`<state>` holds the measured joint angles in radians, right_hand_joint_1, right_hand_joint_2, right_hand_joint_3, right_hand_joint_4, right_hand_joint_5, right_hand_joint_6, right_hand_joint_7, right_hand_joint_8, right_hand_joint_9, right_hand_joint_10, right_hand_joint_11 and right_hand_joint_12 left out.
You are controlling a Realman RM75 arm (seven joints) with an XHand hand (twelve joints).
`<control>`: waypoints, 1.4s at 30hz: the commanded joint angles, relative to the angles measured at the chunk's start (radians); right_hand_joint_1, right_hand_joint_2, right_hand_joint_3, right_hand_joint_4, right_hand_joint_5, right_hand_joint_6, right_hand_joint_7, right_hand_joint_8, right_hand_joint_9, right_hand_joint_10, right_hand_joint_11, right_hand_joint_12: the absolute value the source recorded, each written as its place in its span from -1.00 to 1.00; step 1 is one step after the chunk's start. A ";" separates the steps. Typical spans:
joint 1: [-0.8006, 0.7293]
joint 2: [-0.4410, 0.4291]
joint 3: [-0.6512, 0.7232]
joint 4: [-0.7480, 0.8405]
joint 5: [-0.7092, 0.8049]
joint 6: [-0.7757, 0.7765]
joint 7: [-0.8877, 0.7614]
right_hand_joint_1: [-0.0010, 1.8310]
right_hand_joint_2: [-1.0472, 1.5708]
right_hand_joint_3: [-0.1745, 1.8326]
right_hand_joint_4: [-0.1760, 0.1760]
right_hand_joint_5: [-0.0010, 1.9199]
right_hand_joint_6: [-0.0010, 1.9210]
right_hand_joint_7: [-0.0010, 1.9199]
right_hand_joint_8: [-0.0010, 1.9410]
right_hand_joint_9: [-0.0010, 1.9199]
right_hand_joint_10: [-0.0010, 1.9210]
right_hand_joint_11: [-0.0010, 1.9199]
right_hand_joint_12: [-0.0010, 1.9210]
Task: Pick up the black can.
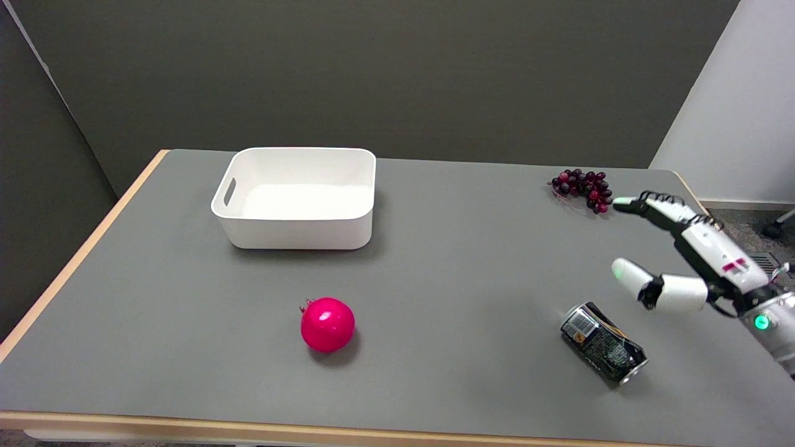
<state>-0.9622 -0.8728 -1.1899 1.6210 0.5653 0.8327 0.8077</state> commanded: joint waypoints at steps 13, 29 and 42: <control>-0.090 -0.005 -0.341 -0.141 0.121 0.408 -0.273 -0.58 0.29 -0.05 -0.90 -0.77 -0.52 -0.77 -0.65 -0.98 -0.29 -1.00 -0.20; -0.075 0.038 -0.419 -0.110 0.191 0.377 -0.347 -0.60 0.24 0.08 -0.98 -0.80 -0.44 -0.84 -0.58 -1.00 -0.38 -1.00 -0.33; -0.059 0.057 -0.439 -0.113 0.280 0.341 -0.447 -0.60 0.24 0.08 -1.00 -0.81 -0.44 -0.86 -0.58 -1.00 -0.45 -1.00 -0.36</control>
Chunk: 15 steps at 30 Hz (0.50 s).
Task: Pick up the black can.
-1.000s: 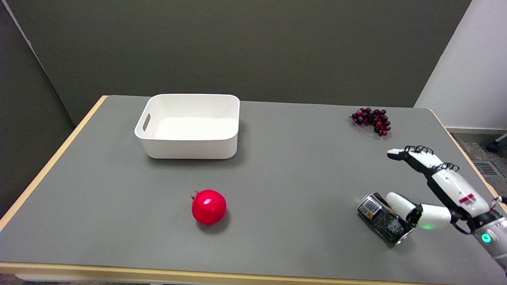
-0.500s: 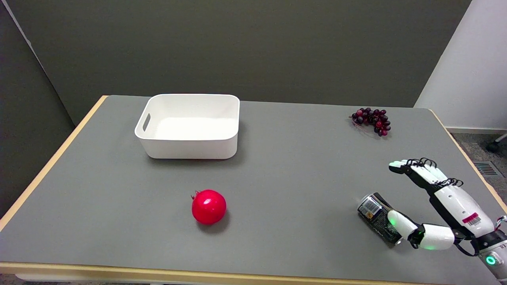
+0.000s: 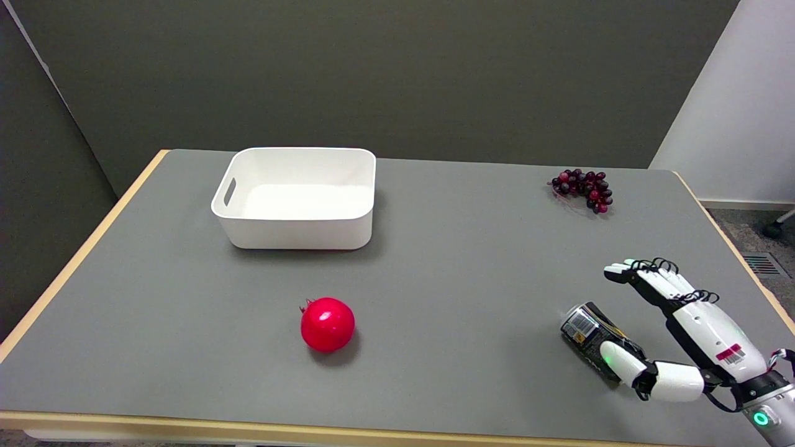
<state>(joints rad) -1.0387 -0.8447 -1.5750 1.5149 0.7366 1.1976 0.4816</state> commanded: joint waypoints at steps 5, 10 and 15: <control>0.034 0.039 -0.056 -0.014 0.173 -0.058 -0.179 -0.60 0.24 0.08 -1.00 -0.81 -0.45 -0.86 -0.58 -1.00 -0.46 -1.00 -0.37; 0.061 0.039 -0.079 -0.028 0.215 -0.084 -0.189 -0.59 0.24 0.08 -1.00 -0.82 -0.45 -0.86 -0.58 -1.00 -0.48 -1.00 -0.37; 0.079 0.031 -0.091 -0.025 0.227 -0.113 -0.216 -0.59 0.24 0.08 -1.00 -0.82 -0.45 -0.87 -0.58 -1.00 -0.49 -1.00 -0.39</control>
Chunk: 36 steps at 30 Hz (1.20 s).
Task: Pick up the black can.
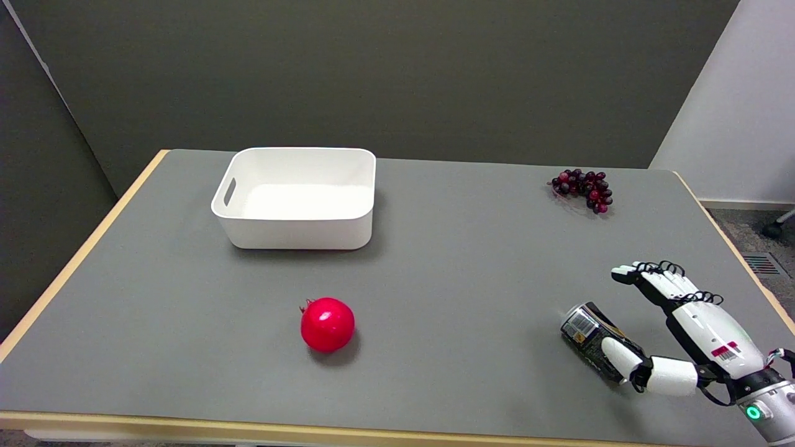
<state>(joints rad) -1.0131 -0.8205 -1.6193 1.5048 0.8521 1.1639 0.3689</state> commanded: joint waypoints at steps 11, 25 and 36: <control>0.064 0.002 -0.094 0.072 0.230 -0.105 -0.418 -0.56 0.30 -0.09 -1.00 -0.79 -0.51 -0.83 -0.65 -1.00 -0.49 -1.00 -0.35; 0.108 -0.001 -0.179 0.197 0.409 -0.106 -0.791 -0.57 0.30 -0.12 -1.00 -0.79 -0.46 -0.83 -0.61 -1.00 -0.50 -1.00 -0.28; 0.194 -0.011 -0.261 0.170 0.515 -0.101 -0.951 -0.59 0.32 -0.13 -1.00 -0.75 -0.33 -0.84 -0.58 -1.00 -0.48 -1.00 -0.26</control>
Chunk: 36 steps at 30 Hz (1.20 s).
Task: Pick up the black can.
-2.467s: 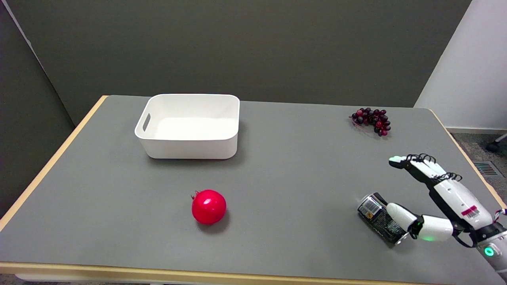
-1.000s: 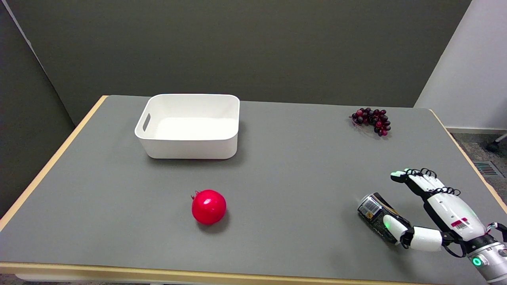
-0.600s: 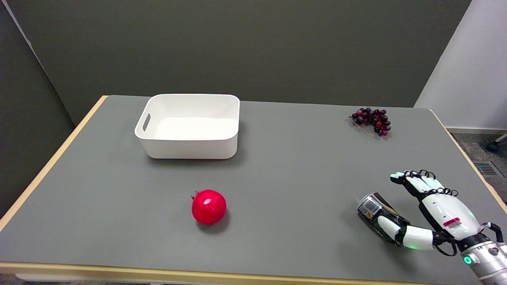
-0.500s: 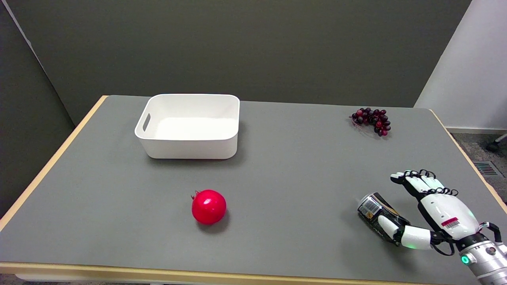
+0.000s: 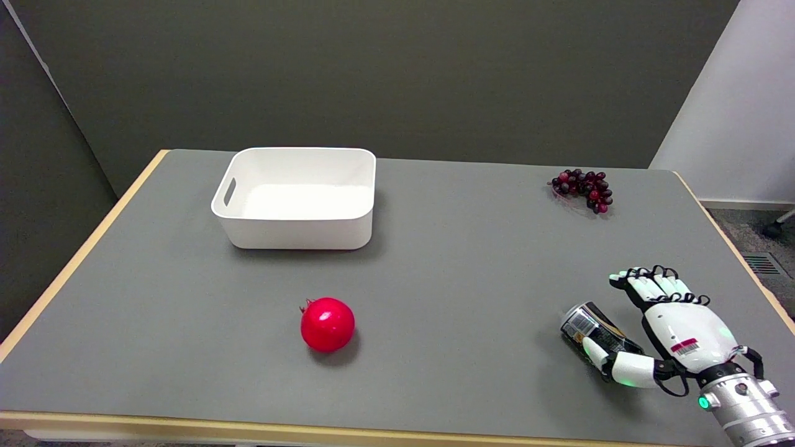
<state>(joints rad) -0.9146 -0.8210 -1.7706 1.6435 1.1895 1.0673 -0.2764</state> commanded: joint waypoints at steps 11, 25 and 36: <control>0.098 -0.012 -0.106 0.024 0.177 0.003 -0.311 -0.57 0.32 -0.13 -1.00 -0.69 -0.19 -0.82 -0.57 -1.00 -0.49 -1.00 -0.27; 0.149 -0.001 -0.113 0.021 0.169 -0.008 -0.311 -0.36 0.36 -0.06 -1.00 -0.52 0.13 -0.66 -0.45 -0.94 -0.21 -1.00 -0.22; 0.206 0.025 -0.111 0.038 0.083 -0.010 -0.311 0.11 0.64 -0.38 -0.88 -0.32 0.63 -0.44 -0.18 -0.78 -0.10 -1.00 -0.13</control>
<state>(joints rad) -0.7790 -0.8197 -1.8778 1.6657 1.3477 1.0671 -0.5711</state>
